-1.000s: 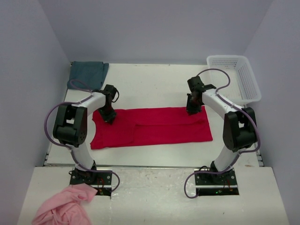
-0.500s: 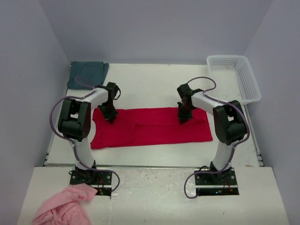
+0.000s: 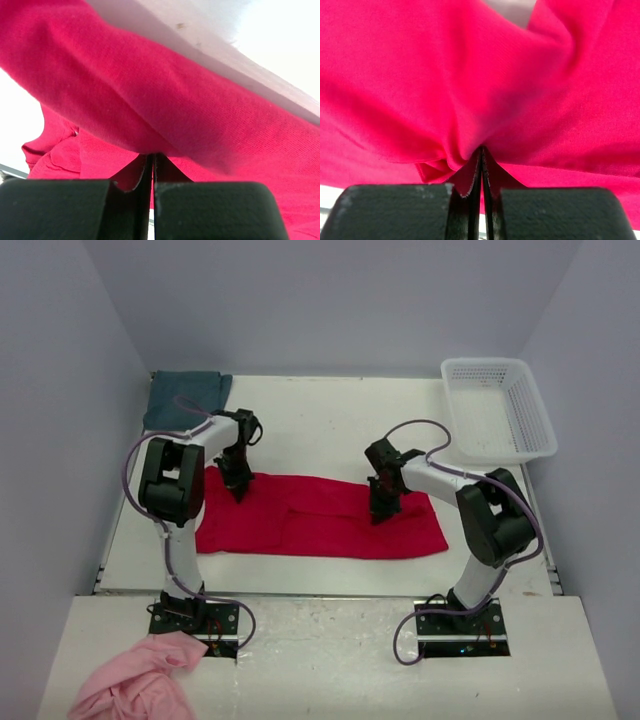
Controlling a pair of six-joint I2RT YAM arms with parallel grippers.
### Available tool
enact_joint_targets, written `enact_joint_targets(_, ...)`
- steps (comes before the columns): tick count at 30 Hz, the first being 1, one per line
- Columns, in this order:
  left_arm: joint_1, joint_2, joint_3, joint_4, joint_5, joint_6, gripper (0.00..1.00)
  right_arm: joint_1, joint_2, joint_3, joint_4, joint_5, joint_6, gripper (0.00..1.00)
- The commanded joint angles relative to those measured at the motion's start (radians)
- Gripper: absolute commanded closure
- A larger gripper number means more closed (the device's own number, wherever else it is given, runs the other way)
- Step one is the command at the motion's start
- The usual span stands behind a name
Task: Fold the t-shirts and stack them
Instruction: Rotate the tshirt 90 degrees
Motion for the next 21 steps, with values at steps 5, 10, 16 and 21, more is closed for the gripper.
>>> enact_joint_targets(5,-0.045,0.165,0.086,0.393,0.149,0.12,1.0,0.121,-0.014,-0.103,0.032,-0.022,0.091,1.0)
enact_joint_targets(10,-0.08,0.293,0.228,0.439,0.35,0.204,1.0,0.193,0.006,-0.1,0.038,-0.019,0.114,1.0)
enact_joint_targets(16,-0.108,0.467,0.468,0.473,0.558,0.252,1.0,0.253,0.073,-0.026,0.012,0.004,0.108,1.0)
enact_joint_targets(21,-0.091,0.628,0.81,0.464,0.731,0.238,1.0,0.279,0.131,0.069,0.004,-0.017,0.089,1.0)
